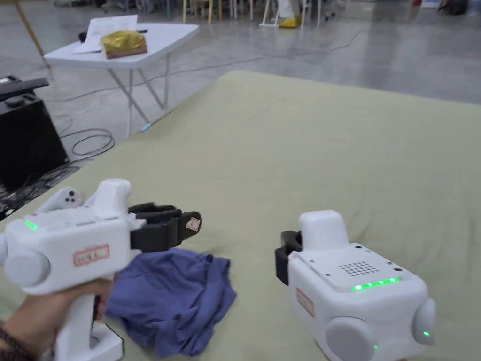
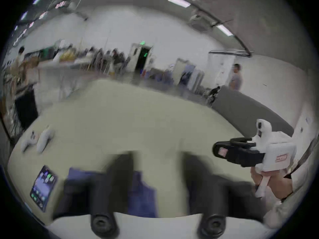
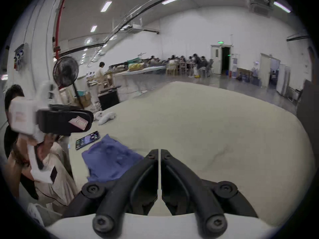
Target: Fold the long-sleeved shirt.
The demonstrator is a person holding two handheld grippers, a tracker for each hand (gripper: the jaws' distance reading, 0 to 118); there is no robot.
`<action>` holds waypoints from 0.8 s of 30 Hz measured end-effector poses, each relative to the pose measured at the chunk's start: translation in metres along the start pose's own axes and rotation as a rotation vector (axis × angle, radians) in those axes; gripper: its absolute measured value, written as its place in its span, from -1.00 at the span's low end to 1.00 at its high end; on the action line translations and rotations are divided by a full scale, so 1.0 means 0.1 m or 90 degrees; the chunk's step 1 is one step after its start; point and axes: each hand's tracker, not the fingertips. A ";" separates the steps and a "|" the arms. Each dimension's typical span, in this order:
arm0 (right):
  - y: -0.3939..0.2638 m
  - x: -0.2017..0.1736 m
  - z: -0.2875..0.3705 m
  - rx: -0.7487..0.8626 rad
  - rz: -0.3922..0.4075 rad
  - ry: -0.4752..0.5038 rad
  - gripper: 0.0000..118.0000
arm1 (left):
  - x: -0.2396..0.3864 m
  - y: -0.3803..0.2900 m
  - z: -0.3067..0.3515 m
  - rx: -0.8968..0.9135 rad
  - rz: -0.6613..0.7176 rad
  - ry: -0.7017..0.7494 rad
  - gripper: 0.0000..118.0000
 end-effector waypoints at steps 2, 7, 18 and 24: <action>-0.01 0.35 0.37 0.010 -0.022 -0.054 -0.92 | 0.54 -0.04 -0.21 0.017 -0.051 0.034 -1.00; 0.05 1.20 1.27 0.057 -0.072 -0.141 -0.92 | 1.72 -0.04 -0.73 0.076 -0.090 -0.002 -1.00; 0.08 2.11 2.62 0.211 -0.053 -0.396 -0.92 | 3.19 0.24 -1.05 0.252 -0.200 0.124 -1.00; -0.31 2.13 2.70 0.246 -0.014 -0.452 -0.92 | 3.29 -0.15 -1.03 0.248 -0.207 0.158 -1.00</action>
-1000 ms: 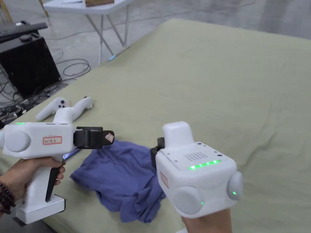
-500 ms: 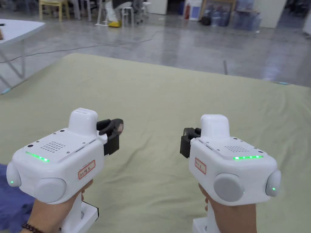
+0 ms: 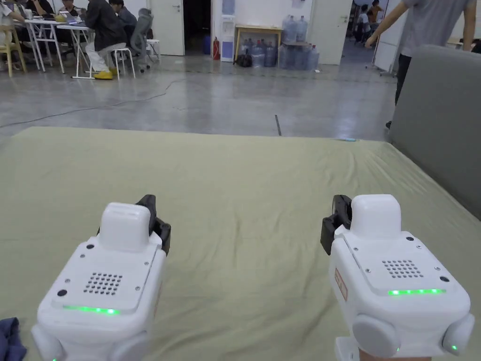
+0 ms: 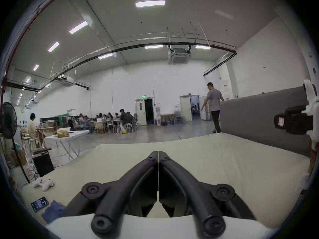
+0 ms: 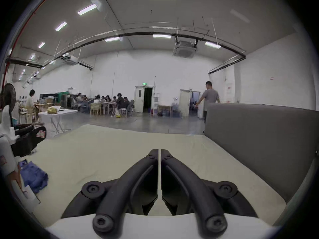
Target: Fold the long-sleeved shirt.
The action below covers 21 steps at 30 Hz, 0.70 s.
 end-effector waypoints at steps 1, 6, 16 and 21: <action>-0.07 0.01 0.02 -0.003 0.004 -0.003 -0.92 | 0.01 -0.08 0.04 -0.002 0.000 -0.001 -1.00; -0.44 0.11 0.12 -0.013 -0.007 -0.026 -0.92 | -0.05 -0.43 0.09 -0.069 0.025 0.012 -1.00; -0.76 0.10 0.17 -0.028 0.010 -0.054 -0.92 | -0.06 -0.73 0.17 -0.079 0.052 0.009 -1.00; -0.76 0.07 0.16 -0.024 0.005 -0.047 -0.92 | -0.01 -0.77 0.16 -0.089 0.033 0.004 -1.00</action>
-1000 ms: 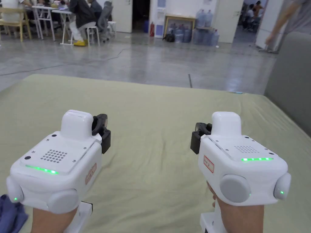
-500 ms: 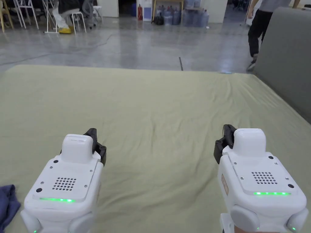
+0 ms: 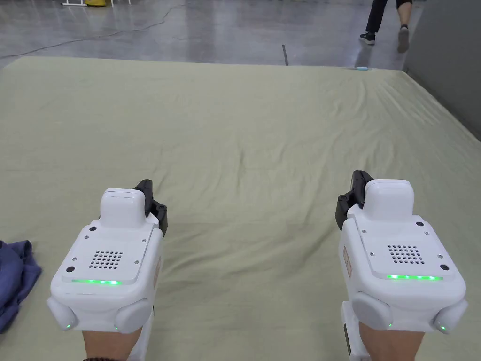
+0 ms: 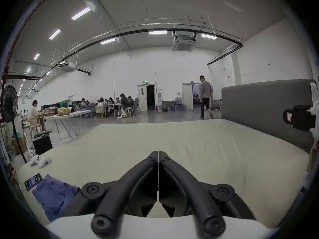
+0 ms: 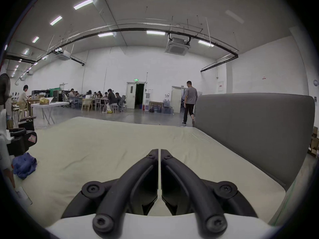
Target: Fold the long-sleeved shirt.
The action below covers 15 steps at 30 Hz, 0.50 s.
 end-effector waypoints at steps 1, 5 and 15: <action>-0.01 -0.02 0.00 -0.002 0.006 0.003 -0.92 | 0.00 0.00 0.00 0.000 0.004 -0.004 -1.00; 0.00 -0.04 0.01 -0.002 0.005 0.002 -0.92 | 0.01 0.04 0.01 0.002 0.013 -0.010 -1.00; 0.04 -0.02 0.01 -0.012 -0.007 0.010 -0.92 | -0.03 0.13 0.02 0.010 0.015 0.003 -1.00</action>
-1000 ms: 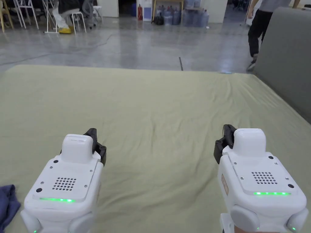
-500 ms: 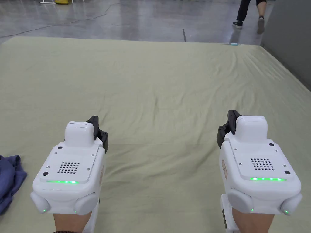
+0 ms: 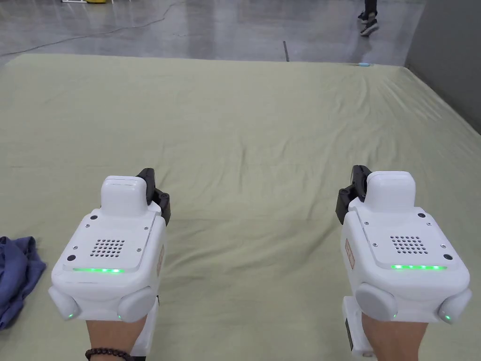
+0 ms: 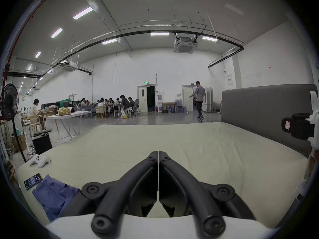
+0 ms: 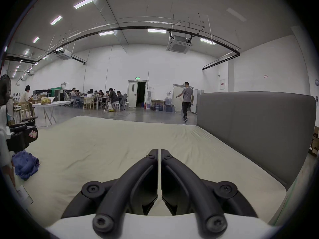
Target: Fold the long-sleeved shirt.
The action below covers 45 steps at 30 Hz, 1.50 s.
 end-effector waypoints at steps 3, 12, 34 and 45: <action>-0.01 0.00 -0.01 -0.002 0.002 0.000 -0.92 | 0.01 0.00 0.00 0.006 -0.001 0.001 -1.00; -0.12 -0.03 -0.09 0.024 0.011 0.000 1.00 | 0.05 -0.06 -0.03 -0.007 0.030 0.007 1.00; -0.08 0.10 -0.02 0.012 -0.006 0.009 1.00 | 0.07 -0.03 -0.01 0.009 0.024 -0.031 1.00; -0.04 0.08 0.02 0.011 0.003 0.004 1.00 | 0.07 0.00 0.05 0.030 0.008 -0.016 1.00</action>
